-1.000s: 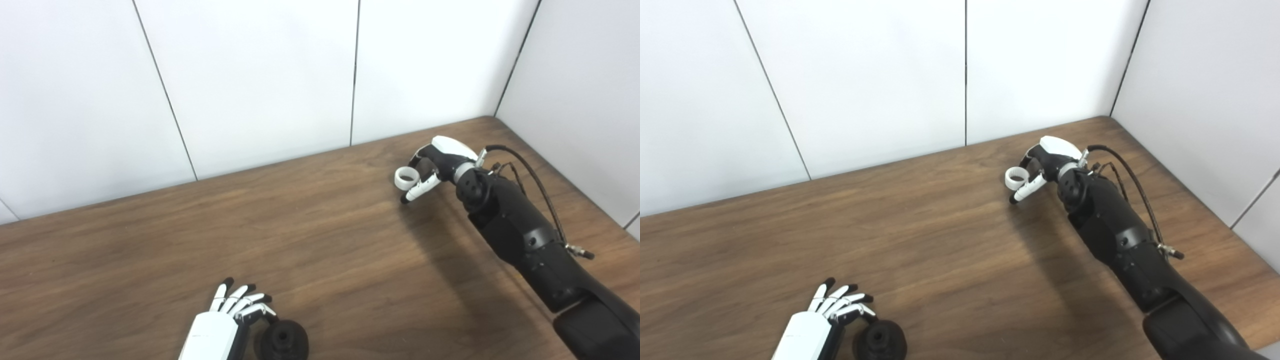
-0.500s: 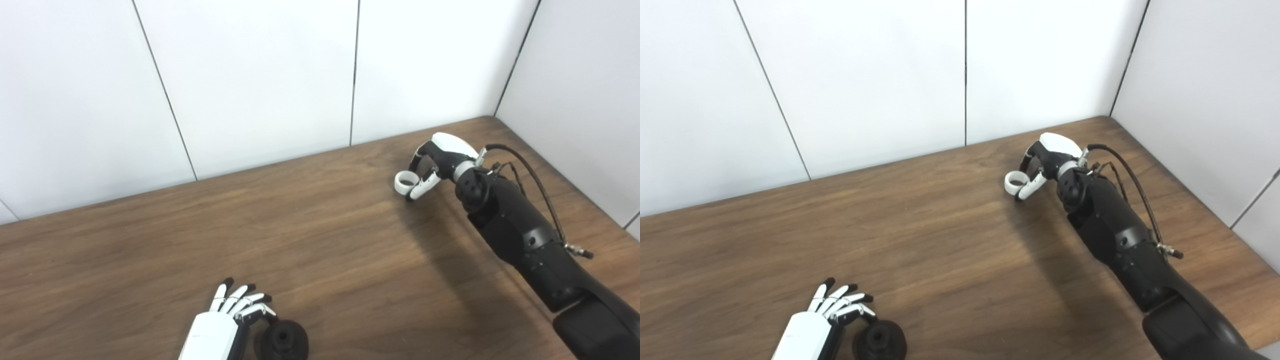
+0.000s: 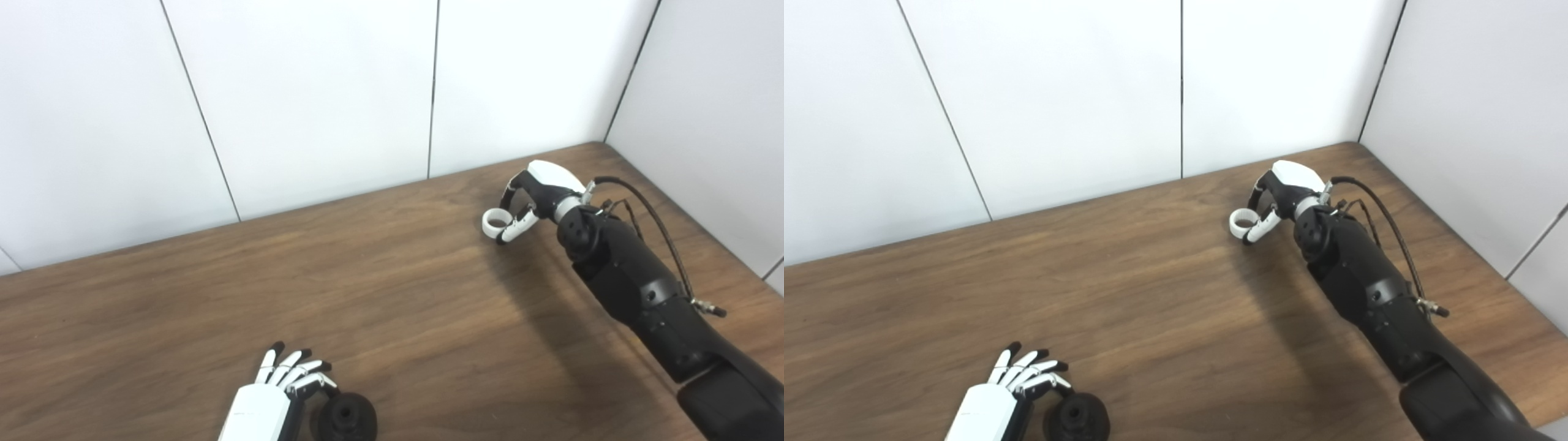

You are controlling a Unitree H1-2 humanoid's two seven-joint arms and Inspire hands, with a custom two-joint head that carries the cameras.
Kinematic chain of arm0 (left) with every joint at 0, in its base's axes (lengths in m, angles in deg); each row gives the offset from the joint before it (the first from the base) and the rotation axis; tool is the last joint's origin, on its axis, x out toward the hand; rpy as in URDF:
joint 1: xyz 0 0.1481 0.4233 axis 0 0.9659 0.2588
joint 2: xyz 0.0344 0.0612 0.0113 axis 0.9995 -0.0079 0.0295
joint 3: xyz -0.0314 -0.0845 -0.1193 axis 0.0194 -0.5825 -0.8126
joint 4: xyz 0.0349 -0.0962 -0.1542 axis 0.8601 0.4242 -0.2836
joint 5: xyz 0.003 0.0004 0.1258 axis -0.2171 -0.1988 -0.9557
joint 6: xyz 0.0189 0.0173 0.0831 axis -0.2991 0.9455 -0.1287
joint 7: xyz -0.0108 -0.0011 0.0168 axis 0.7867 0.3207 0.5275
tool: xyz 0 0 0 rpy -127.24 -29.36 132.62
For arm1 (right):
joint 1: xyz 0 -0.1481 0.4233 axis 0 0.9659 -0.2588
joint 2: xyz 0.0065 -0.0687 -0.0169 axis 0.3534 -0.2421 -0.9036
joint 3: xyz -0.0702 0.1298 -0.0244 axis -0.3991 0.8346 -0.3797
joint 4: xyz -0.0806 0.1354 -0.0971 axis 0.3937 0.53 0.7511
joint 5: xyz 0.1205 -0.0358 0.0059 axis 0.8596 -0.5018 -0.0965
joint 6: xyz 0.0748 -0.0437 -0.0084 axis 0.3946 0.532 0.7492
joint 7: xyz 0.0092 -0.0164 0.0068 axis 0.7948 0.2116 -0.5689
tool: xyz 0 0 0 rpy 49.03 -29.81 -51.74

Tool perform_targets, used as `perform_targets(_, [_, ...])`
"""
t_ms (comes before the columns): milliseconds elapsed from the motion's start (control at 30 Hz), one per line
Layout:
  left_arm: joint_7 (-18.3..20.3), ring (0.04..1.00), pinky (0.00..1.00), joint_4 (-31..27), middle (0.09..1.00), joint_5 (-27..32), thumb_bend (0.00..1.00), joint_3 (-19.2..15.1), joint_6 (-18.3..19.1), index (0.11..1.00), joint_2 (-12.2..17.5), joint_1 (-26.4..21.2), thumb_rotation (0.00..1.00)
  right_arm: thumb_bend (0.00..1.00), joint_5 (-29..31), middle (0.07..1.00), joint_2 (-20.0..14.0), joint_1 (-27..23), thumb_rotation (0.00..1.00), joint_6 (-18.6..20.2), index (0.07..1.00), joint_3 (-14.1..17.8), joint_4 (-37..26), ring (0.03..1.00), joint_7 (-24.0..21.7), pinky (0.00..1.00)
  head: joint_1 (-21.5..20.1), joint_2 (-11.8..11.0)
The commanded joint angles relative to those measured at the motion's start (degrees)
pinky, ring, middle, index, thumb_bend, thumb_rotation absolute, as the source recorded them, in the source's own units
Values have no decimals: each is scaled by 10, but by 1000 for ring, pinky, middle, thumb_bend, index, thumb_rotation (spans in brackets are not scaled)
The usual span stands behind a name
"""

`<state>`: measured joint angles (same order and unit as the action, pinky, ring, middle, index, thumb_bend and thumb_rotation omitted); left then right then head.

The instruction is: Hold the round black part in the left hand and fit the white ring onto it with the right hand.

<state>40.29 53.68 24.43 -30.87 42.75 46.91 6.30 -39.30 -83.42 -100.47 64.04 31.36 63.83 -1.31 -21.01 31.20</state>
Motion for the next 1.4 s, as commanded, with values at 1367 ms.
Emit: perform_targets(1367, [16, 888, 1000, 5, 779, -27, 525, 16, 24, 484, 3, 29, 58, 523, 23, 818, -38, 28, 134, -2, 486, 14, -184, 935, -45, 860, 36, 31])
